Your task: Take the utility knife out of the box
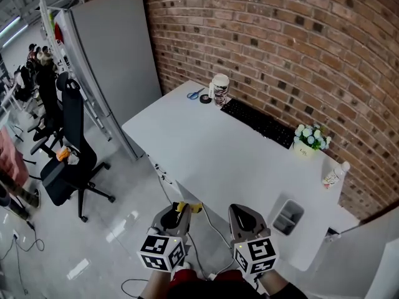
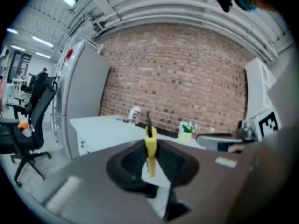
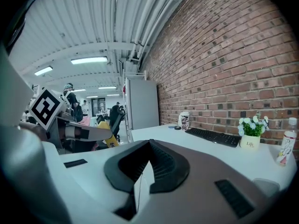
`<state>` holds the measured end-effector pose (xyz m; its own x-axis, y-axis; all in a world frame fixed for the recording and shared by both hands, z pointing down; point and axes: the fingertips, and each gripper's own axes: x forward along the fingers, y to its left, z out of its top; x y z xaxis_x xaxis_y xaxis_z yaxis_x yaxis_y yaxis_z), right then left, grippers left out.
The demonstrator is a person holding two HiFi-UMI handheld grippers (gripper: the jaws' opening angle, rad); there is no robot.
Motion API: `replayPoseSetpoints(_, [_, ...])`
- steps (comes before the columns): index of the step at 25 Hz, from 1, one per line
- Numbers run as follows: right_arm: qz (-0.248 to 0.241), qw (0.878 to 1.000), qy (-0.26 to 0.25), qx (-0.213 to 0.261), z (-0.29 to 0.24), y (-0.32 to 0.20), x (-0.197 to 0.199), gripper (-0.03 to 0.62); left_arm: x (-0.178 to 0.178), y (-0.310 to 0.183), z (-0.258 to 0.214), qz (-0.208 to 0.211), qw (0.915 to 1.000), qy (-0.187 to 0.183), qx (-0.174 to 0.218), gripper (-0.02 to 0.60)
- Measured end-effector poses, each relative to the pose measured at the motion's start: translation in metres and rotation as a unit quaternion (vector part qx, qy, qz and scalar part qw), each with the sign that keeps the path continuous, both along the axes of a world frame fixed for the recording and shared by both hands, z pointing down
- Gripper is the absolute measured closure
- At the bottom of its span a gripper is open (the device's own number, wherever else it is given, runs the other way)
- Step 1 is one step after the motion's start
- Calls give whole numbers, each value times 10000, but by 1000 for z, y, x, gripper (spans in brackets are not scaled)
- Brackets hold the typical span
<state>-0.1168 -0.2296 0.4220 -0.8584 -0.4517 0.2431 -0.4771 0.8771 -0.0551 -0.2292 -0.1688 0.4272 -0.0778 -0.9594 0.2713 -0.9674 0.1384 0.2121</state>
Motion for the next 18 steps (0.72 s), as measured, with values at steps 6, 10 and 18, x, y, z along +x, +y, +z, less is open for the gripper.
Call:
replayPoseSetpoints(6, [6, 10000, 46, -53, 7, 7, -3, 586, -3, 6, 7, 31, 10000, 17, -60, 522])
replayPoseSetpoints(10, [14, 9999, 94, -62, 10, 13, -4, 586, -5, 8, 11, 40, 9999, 60, -77, 522])
replayPoseSetpoints(18, [11, 9999, 130, -46, 12, 11, -8, 586, -8, 3, 12, 80, 9999, 97, -47, 522])
